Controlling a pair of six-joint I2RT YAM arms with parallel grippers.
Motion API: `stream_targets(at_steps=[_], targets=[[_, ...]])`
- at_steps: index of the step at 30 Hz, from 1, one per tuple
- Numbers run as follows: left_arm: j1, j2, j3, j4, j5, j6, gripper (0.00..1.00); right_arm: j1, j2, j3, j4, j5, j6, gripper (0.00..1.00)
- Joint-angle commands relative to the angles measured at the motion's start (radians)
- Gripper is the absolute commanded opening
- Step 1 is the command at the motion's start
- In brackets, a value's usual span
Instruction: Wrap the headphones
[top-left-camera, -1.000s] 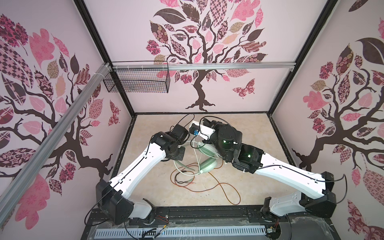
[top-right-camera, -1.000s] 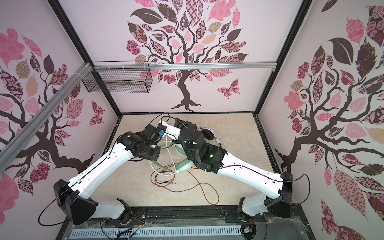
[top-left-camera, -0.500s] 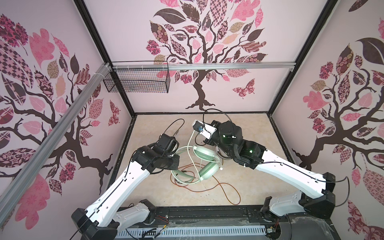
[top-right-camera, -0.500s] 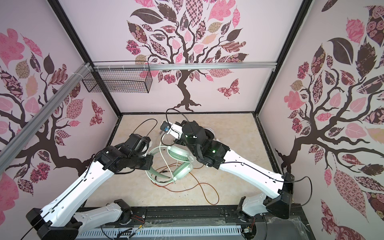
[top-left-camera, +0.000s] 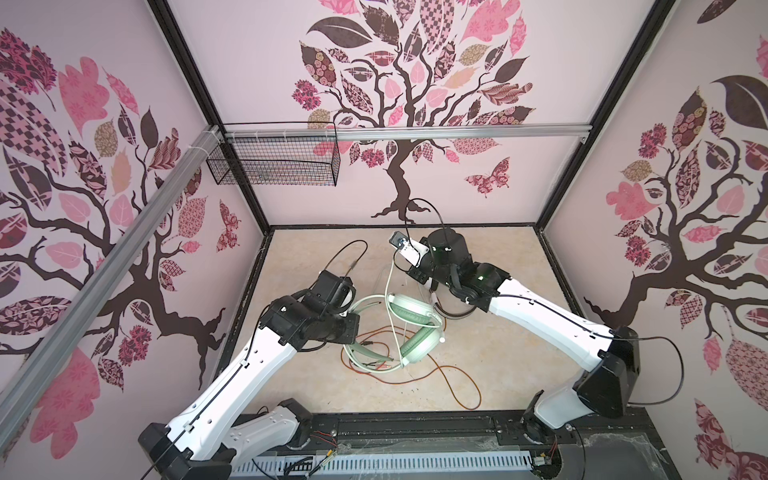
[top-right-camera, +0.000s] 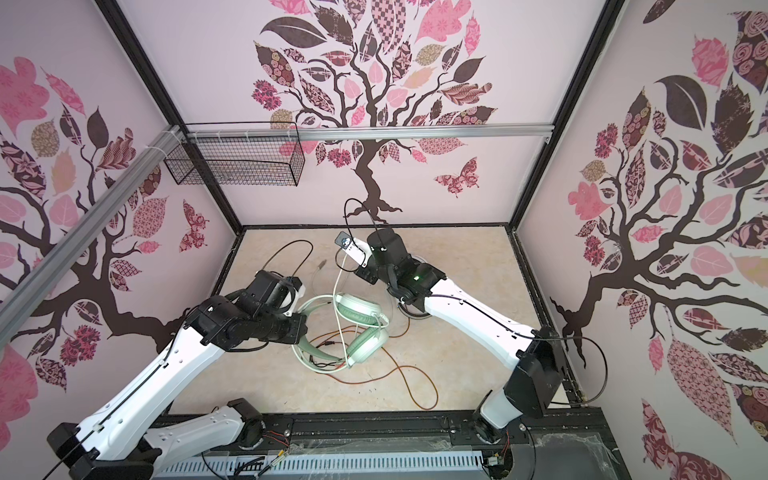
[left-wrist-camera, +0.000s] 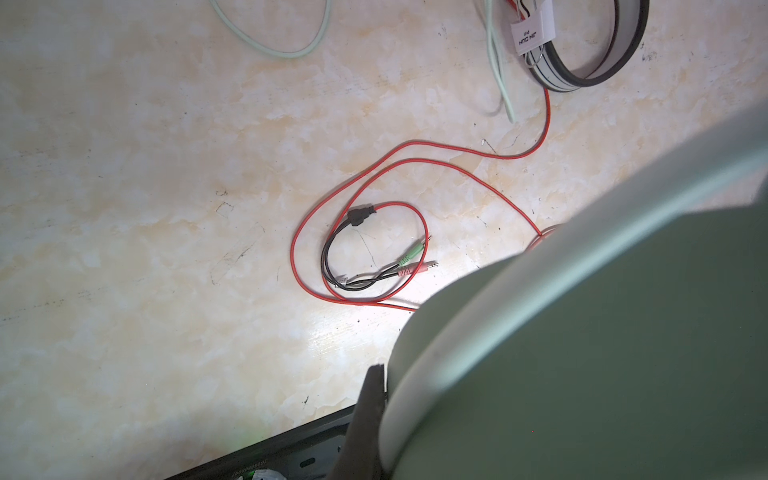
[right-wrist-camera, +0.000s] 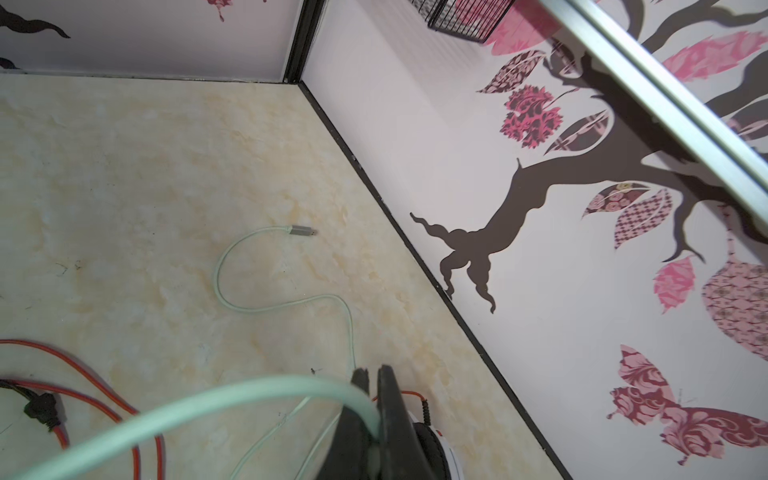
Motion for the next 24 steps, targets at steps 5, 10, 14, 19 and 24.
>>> stream_targets(at_steps=[5, 10, 14, 19, 24], targets=[[-0.003, -0.012, 0.109, -0.056, -0.068, -0.043, 0.0, -0.045, 0.036, 0.007, 0.078, -0.139, 0.138, 0.0], [-0.003, -0.002, 0.234, -0.101, -0.138, -0.074, 0.0, -0.071, 0.04, -0.036, 0.125, -0.259, 0.201, 0.01], [-0.003, 0.012, 0.339, -0.112, -0.155, -0.103, 0.0, -0.076, 0.027, -0.115, 0.237, -0.345, 0.272, 0.12], [-0.003, 0.048, 0.449, -0.151, -0.162, -0.113, 0.0, -0.077, 0.052, -0.156, 0.307, -0.414, 0.356, 0.24], [-0.003, 0.097, 0.562, -0.228, -0.221, -0.107, 0.0, -0.079, 0.044, -0.23, 0.382, -0.472, 0.422, 0.69]])
